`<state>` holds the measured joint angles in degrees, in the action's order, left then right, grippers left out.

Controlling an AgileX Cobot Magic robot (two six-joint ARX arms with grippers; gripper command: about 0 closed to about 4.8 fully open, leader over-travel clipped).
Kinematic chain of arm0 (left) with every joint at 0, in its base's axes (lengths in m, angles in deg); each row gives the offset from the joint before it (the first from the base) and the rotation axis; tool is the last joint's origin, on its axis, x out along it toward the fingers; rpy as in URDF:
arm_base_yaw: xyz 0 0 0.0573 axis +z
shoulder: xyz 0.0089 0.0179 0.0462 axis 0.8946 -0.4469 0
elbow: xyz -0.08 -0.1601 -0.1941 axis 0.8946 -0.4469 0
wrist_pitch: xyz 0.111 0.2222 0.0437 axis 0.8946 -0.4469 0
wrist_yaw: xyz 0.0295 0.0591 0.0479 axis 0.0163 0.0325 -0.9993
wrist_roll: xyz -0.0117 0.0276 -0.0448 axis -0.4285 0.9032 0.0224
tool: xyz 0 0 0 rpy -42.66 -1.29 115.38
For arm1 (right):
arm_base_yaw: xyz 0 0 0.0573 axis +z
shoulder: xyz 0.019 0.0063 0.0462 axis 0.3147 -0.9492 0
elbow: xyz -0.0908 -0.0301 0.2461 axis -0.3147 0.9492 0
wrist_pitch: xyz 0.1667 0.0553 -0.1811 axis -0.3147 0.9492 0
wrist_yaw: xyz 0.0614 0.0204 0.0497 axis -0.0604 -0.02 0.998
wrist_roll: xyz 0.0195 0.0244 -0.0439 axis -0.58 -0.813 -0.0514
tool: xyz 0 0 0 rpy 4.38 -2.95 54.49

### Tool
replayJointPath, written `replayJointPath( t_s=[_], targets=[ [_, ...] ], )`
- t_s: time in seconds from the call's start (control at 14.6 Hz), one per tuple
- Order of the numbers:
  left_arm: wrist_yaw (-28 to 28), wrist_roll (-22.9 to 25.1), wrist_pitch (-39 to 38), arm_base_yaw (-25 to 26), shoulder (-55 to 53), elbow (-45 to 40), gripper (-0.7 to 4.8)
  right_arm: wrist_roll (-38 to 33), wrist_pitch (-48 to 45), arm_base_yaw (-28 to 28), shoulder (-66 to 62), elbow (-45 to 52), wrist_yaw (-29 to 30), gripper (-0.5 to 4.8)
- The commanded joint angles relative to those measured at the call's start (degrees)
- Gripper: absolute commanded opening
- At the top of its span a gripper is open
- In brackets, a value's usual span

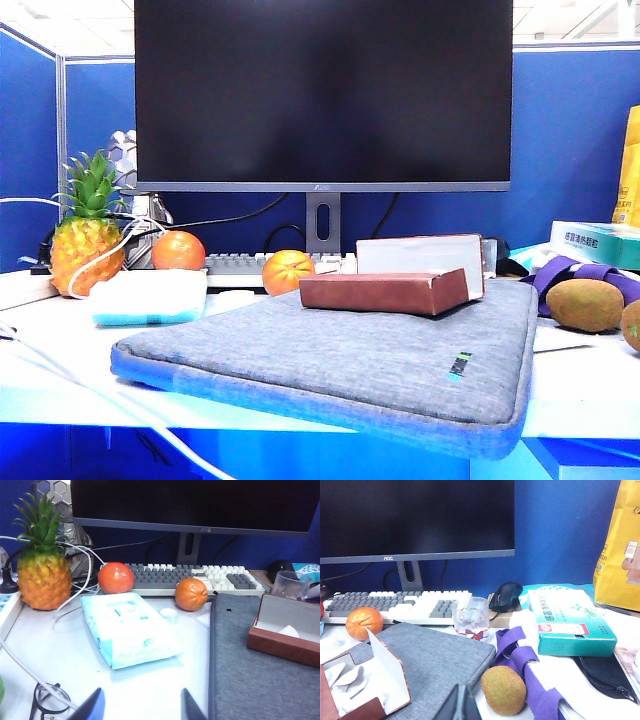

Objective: Close the glasses case.

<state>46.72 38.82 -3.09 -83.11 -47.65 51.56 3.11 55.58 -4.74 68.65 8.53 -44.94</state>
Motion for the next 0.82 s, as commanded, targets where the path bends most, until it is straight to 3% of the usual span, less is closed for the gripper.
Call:
replayJointPath(
  t_s=[0.07,0.34,0.48,0.62,0.82],
  targets=[
    [-0.15,-0.20,0.74,0.07,0.07,0.04,2.05,-0.02,-0.57,0.02,0.04,0.48,-0.13,-0.06],
    [-0.13,-0.22,0.74,0.07,0.07,0.04,2.05,-0.07,-0.15,0.04,0.04,0.48,-0.20,-0.06],
    [2.21,-4.81,2.56,0.07,0.07,0.35,2.05,-3.58,-1.01,0.04,0.04,0.48,2.19,-0.06],
    [9.09,-10.73,12.70,0.07,0.07,0.37,2.06,-4.07,-4.46,0.04,0.04,0.48,4.04,-0.06],
    [7.39,-10.05,10.75,0.07,-2.67,3.93,2.06,-4.07,-12.24,0.04,0.00,0.48,1.95,-0.06]
  ],
)
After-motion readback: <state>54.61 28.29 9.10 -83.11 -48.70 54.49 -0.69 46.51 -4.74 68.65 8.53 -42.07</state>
